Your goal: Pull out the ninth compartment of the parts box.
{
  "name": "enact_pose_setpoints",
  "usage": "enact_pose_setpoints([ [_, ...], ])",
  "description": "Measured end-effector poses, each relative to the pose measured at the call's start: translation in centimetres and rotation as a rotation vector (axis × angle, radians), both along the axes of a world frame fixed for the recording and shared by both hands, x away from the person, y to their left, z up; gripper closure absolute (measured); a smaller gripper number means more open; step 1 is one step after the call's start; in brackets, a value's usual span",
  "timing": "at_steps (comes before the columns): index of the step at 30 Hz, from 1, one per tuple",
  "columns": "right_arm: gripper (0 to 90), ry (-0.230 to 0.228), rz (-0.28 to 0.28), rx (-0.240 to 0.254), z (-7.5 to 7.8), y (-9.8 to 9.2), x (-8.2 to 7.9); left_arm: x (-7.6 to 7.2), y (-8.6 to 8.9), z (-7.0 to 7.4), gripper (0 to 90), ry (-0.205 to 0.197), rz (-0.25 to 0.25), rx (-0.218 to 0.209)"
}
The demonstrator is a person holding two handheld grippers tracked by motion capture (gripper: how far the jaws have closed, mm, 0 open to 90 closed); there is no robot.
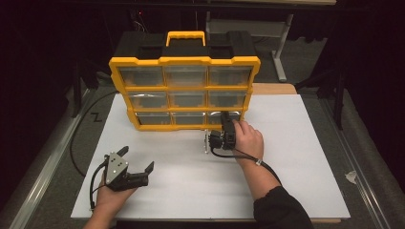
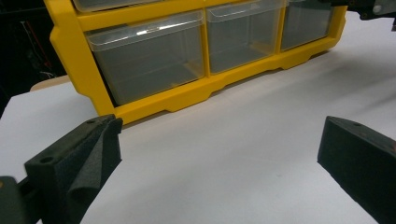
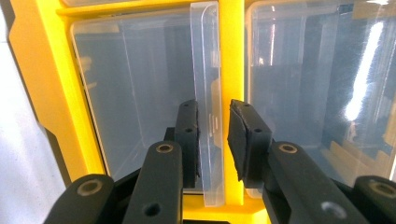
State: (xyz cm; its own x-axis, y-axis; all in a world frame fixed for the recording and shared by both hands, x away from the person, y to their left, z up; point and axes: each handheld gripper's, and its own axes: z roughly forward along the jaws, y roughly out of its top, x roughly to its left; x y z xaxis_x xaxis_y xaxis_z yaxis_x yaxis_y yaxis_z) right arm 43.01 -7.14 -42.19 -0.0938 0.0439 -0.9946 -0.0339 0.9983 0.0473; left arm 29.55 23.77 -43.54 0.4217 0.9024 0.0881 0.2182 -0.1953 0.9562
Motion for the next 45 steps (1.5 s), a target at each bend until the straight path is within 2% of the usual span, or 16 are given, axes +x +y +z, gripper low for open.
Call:
enact_pose_setpoints([
  [3,81.3,0.004,0.013,-0.008,0.0,0.0,-0.1,0.0,0.1,0.0,0.3,0.000,0.003,-0.002],
  [7,81.6,0.025,0.000,-0.010,0.1,0.0,-0.4,0.0,0.0,0.0,0.3,0.000,0.001,0.000],
  [12,81.6,0.009,0.022,-0.019,0.1,-0.1,-0.6,0.0,0.1,0.0,0.3,-0.001,0.002,0.000],
  [21,81.2,0.018,0.025,-0.014,0.1,-0.3,-1.8,0.0,0.2,0.1,0.3,-0.004,0.004,-0.003],
  [22,80.2,0.018,0.033,-0.014,0.2,-0.4,-1.8,-0.1,0.2,0.1,0.3,-0.004,0.005,-0.003],
  [23,77.3,0.041,0.019,-0.011,0.2,-0.3,-1.9,-0.1,0.2,0.1,0.3,-0.004,0.005,-0.003],
  [25,69.9,0.029,0.034,-0.008,0.3,-0.3,-1.8,-0.1,0.2,0.1,0.3,-0.004,0.007,-0.003],
  [29,58.0,0.050,0.026,0.000,0.2,-0.3,-1.7,-0.1,0.2,0.1,0.3,-0.003,0.008,-0.002],
  [32,54.9,0.053,0.024,-0.011,0.3,-0.3,-1.3,-0.1,0.2,0.1,0.3,-0.004,0.008,-0.002],
  [34,54.3,0.071,0.009,-0.025,0.5,-0.2,-1.3,-0.1,0.2,0.1,0.3,-0.004,0.007,-0.002],
  [36,55.4,0.091,0.000,-0.030,0.6,-0.2,-1.0,-0.1,0.2,0.1,0.3,-0.004,0.007,-0.002],
  [38,60.8,0.111,-0.011,-0.030,0.6,-0.3,-0.9,0.0,0.2,0.1,0.3,-0.003,0.007,-0.002],
  [39,60.8,0.111,-0.011,-0.030,0.6,-0.3,-0.9,0.0,0.2,0.1,0.3,-0.003,0.007,-0.003],
  [42,71.1,0.112,-0.017,-0.044,0.8,-0.3,-1.0,0.0,0.2,0.1,0.3,-0.003,0.006,-0.003],
  [43,77.1,0.089,-0.011,-0.038,0.8,-0.3,-1.1,-0.1,0.2,0.1,0.3,-0.004,0.006,-0.003],
  [45,77.3,0.098,-0.017,-0.039,0.9,-0.3,-1.2,-0.1,0.2,0.1,0.3,-0.004,0.006,-0.004],
])
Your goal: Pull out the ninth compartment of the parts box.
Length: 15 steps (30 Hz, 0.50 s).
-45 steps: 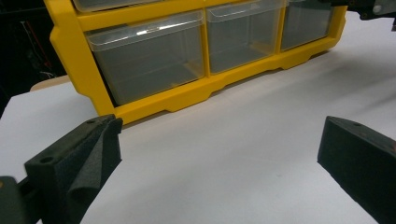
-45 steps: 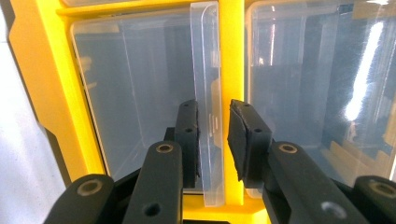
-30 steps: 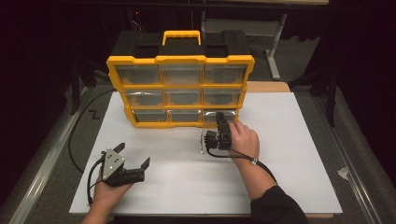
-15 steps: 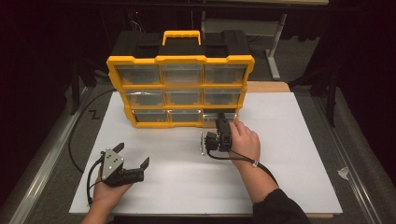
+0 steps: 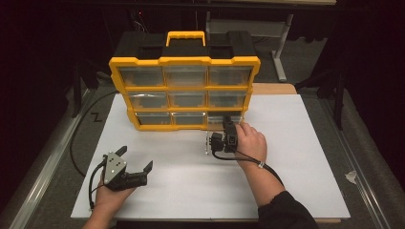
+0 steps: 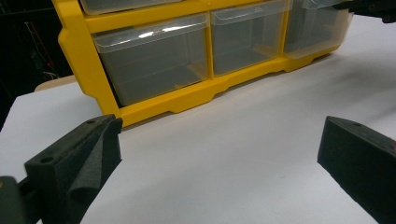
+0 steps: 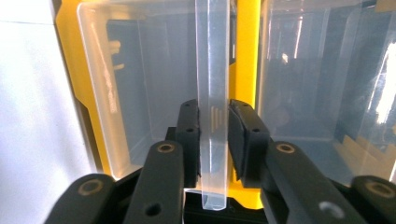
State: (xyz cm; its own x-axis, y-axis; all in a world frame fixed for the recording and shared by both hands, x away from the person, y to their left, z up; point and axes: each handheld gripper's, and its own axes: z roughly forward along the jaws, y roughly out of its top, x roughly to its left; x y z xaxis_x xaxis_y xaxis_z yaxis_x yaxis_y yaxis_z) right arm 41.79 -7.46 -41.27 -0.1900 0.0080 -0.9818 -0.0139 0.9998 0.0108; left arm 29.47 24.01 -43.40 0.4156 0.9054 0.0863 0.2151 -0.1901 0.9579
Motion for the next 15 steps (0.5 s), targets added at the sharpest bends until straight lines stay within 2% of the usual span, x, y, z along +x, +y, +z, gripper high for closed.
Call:
enact_pose_setpoints([
  [1,77.9,-0.014,0.016,-0.013,-0.1,0.0,-0.1,0.0,0.0,0.0,0.3,0.000,0.001,-0.002],
  [3,78.0,-0.011,0.013,-0.025,-0.1,0.1,-0.4,0.0,0.0,0.0,0.3,-0.001,0.000,-0.002],
  [8,78.0,-0.017,0.023,-0.024,-0.1,-0.1,-1.0,0.0,0.0,0.0,0.3,-0.002,-0.001,-0.002],
  [15,78.1,-0.004,0.032,-0.009,0.0,-0.4,-2.6,0.0,0.0,0.0,0.3,-0.002,-0.001,-0.003],
])
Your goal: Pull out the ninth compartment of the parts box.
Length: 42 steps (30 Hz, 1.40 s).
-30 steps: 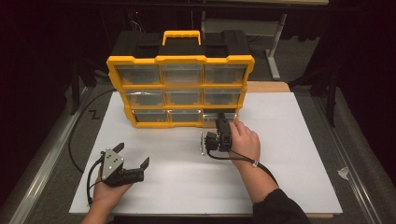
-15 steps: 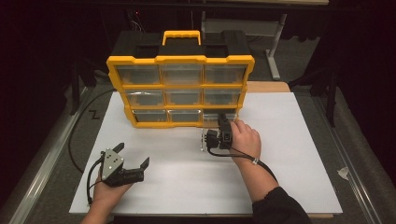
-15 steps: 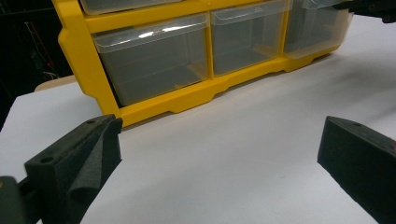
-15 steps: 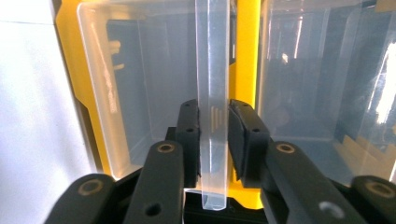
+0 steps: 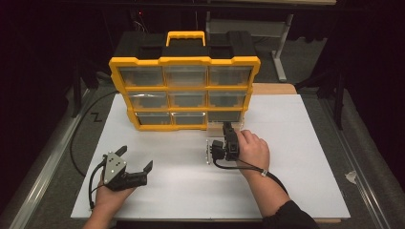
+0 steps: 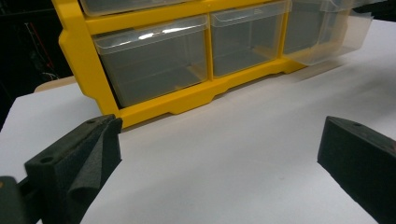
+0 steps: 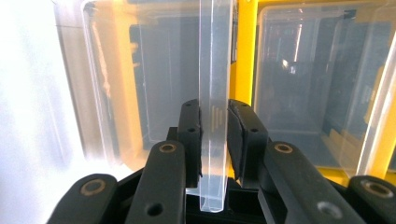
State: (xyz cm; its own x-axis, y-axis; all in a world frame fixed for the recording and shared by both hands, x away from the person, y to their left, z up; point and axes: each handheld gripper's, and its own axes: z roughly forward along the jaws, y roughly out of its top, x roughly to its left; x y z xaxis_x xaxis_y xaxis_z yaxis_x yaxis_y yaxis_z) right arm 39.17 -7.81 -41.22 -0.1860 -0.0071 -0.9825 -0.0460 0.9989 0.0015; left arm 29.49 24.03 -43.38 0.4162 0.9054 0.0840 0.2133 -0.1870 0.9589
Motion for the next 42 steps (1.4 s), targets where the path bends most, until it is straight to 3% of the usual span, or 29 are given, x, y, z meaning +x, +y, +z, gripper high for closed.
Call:
enact_pose_setpoints([
  [20,78.1,0.003,0.018,-0.012,-0.1,-0.3,-2.9,0.0,0.0,0.0,0.3,-0.002,-0.004,0.003],
  [42,77.8,-0.012,0.025,-0.001,-0.7,-0.4,-3.9,0.0,0.0,0.0,0.3,-0.001,-0.007,0.005],
])
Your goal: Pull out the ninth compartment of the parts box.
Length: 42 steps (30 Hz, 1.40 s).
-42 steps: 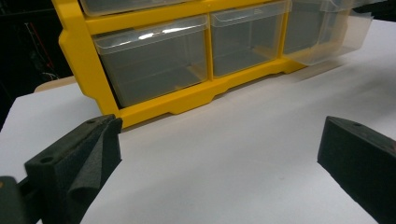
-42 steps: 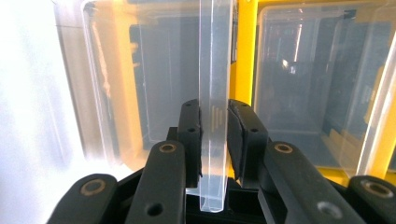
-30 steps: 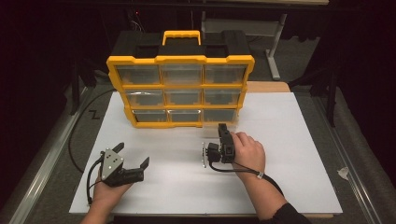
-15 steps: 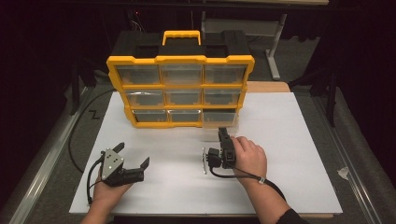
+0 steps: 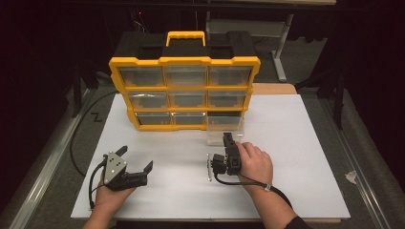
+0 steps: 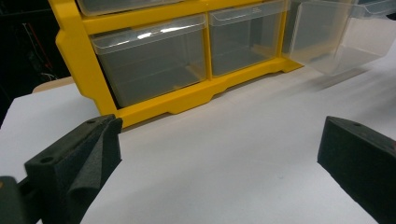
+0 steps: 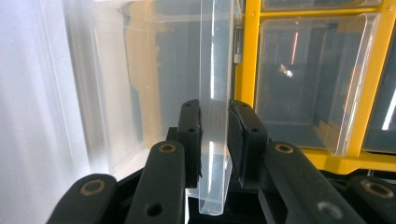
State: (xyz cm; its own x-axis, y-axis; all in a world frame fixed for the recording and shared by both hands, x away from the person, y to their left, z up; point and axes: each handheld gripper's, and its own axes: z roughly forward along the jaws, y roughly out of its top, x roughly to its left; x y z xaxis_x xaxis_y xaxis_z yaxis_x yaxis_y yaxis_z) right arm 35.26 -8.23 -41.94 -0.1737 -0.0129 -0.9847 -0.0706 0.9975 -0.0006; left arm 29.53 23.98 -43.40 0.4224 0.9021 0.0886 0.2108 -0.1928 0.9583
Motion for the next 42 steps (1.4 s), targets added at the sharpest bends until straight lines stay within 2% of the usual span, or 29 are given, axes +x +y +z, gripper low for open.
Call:
enact_pose_setpoints([
  [11,75.5,0.004,-0.001,0.000,0.0,0.0,0.0,0.0,0.0,0.0,0.3,-0.004,-0.006,-0.003],
  [14,63.4,0.003,-0.009,0.011,0.3,-0.2,-0.1,-0.1,0.0,0.0,0.3,-0.006,-0.010,-0.011],
  [19,56.7,0.016,0.001,0.029,0.6,-0.5,-0.7,0.0,0.1,0.0,0.3,0.001,-0.009,-0.016],
  [20,54.1,0.033,-0.002,0.046,0.5,-0.7,-1.2,0.0,0.0,0.0,0.3,0.000,-0.011,-0.011],
  [23,51.7,0.042,0.007,0.031,0.5,-0.9,-1.5,0.0,0.0,0.0,0.3,0.001,-0.013,-0.011],
  [26,48.6,0.083,-0.008,0.035,-0.3,-1.7,-2.1,0.0,0.0,0.0,0.3,0.002,-0.013,-0.011],
  [30,47.3,0.094,-0.002,0.043,-0.8,-2.3,-2.3,0.0,0.0,0.0,0.3,0.004,-0.010,-0.011],
  [31,46.3,0.113,-0.019,0.048,-1.2,-2.7,-2.6,0.0,0.0,-0.1,0.3,0.005,-0.009,-0.010],
  [38,45.3,0.131,-0.018,0.048,-2.4,-3.9,-3.2,0.0,0.0,-0.1,0.3,0.009,-0.006,-0.003],
  [42,44.5,0.130,-0.041,0.027,-3.0,-5.5,-3.5,0.0,-0.1,-0.2,0.3,0.016,-0.001,0.007],
])
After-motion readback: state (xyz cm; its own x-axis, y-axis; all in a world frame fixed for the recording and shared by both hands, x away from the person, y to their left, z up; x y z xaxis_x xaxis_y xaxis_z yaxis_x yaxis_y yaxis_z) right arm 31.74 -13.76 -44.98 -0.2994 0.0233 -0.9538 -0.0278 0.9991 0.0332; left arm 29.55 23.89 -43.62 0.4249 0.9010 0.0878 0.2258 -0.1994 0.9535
